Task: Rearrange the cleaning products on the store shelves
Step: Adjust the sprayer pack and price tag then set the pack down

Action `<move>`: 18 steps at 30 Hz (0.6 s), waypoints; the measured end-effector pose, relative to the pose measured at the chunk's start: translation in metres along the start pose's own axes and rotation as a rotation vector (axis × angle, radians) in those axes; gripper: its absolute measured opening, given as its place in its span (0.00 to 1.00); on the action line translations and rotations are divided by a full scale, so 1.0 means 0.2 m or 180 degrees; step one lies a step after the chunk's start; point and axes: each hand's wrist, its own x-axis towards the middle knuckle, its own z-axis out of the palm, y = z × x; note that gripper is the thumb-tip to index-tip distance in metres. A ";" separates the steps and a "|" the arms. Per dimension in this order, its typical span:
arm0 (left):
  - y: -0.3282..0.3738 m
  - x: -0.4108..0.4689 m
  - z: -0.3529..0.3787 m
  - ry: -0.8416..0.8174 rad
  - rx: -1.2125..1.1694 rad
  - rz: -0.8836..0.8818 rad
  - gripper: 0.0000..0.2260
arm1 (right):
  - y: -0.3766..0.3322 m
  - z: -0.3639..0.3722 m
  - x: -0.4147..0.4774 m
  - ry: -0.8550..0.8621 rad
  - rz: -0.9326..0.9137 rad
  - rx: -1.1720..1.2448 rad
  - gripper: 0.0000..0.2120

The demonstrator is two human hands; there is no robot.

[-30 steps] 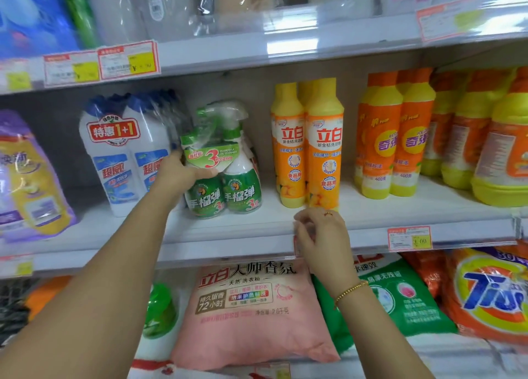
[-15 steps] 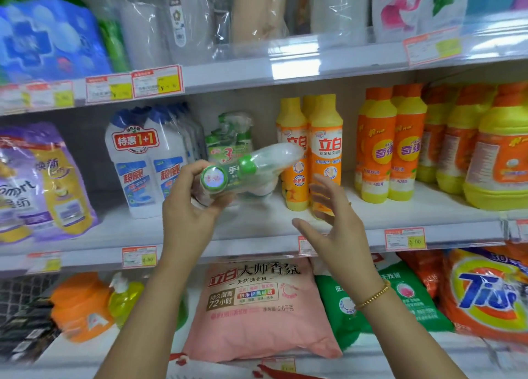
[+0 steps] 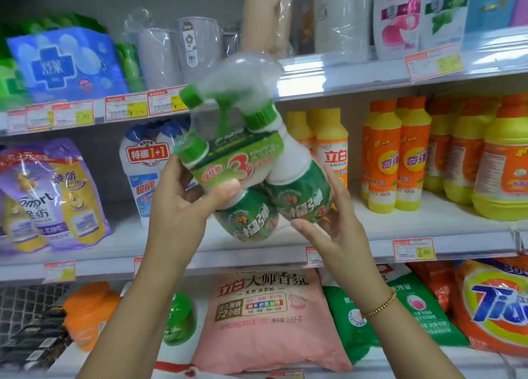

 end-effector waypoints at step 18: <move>0.24 -0.01 0.07 -0.0082 -0.0968 -0.1212 0.10 | -0.22 0.11 0.01 0.0708 -0.1712 -0.1997 0.37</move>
